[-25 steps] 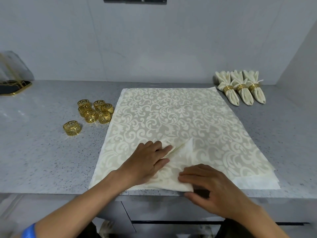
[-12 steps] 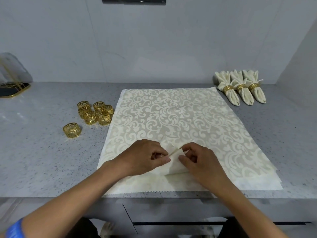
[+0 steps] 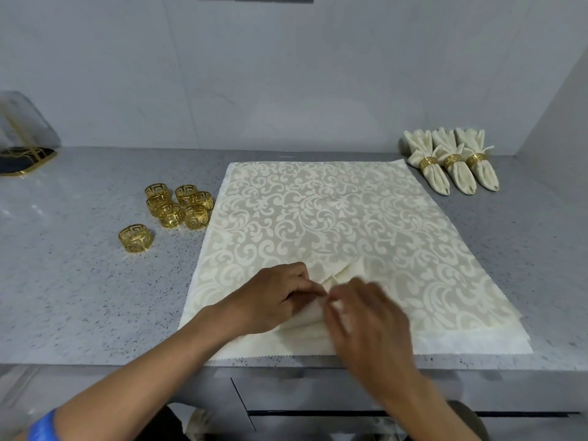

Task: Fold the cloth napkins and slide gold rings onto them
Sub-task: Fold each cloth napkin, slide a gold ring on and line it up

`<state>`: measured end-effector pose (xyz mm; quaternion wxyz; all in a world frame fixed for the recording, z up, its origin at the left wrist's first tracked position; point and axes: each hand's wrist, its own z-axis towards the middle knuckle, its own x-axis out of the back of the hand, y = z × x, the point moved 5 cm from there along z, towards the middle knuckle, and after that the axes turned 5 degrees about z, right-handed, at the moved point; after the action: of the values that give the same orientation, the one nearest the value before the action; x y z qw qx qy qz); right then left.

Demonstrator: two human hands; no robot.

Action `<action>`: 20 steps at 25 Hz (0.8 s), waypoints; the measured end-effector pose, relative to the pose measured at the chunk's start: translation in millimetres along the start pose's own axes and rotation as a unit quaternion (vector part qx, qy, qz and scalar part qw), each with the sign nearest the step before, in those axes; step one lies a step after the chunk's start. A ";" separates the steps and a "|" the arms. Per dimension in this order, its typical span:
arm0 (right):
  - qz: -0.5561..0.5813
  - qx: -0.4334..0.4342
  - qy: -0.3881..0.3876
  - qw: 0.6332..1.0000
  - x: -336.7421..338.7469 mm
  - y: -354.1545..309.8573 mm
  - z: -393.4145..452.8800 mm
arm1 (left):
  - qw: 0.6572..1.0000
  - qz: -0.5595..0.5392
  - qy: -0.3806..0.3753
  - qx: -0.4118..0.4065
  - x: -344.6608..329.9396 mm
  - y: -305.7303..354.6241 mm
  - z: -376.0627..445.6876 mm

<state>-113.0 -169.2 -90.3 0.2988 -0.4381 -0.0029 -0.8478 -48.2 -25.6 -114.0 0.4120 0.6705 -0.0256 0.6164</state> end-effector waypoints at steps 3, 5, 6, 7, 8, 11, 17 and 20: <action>0.033 0.090 -0.115 0.989 -22.4 -48.5 -22.5 | 0.999 -0.014 -0.047 0.018 5.4 -3.5 10.5; 0.006 0.068 -0.145 0.987 -40.6 -64.2 -20.7 | 0.995 -0.033 -0.086 0.033 8.2 -4.5 15.2; 0.000 0.052 -0.153 0.987 -45.5 -69.6 -16.4 | 0.994 -0.028 -0.104 0.034 9.7 -4.2 17.1; 0.003 0.040 -0.154 0.987 -48.2 -72.4 -12.1 | 0.992 -0.018 -0.119 0.032 11.9 -3.4 19.4; 0.010 0.031 -0.141 0.990 -47.9 -74.4 -9.2 | 0.991 -0.008 -0.132 0.030 13.7 -2.5 22.0; 0.047 0.019 -0.118 0.992 -34.3 -67.7 -17.5 | 0.990 0.011 -0.134 0.050 19.1 -3.7 27.1; 0.029 -0.067 -0.110 0.991 39.0 72.5 -11.9 | 0.987 0.156 -0.013 -0.046 16.8 6.5 19.1; -0.048 -0.051 -0.119 0.990 39.9 122.2 15.3 | 0.982 0.169 0.048 -0.072 0.8 21.0 16.8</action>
<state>-56.9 -285.6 -82.6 0.2327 -0.5500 -0.0168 -0.8019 -45.8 -48.8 -100.7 0.3495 0.5950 -0.1631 0.7051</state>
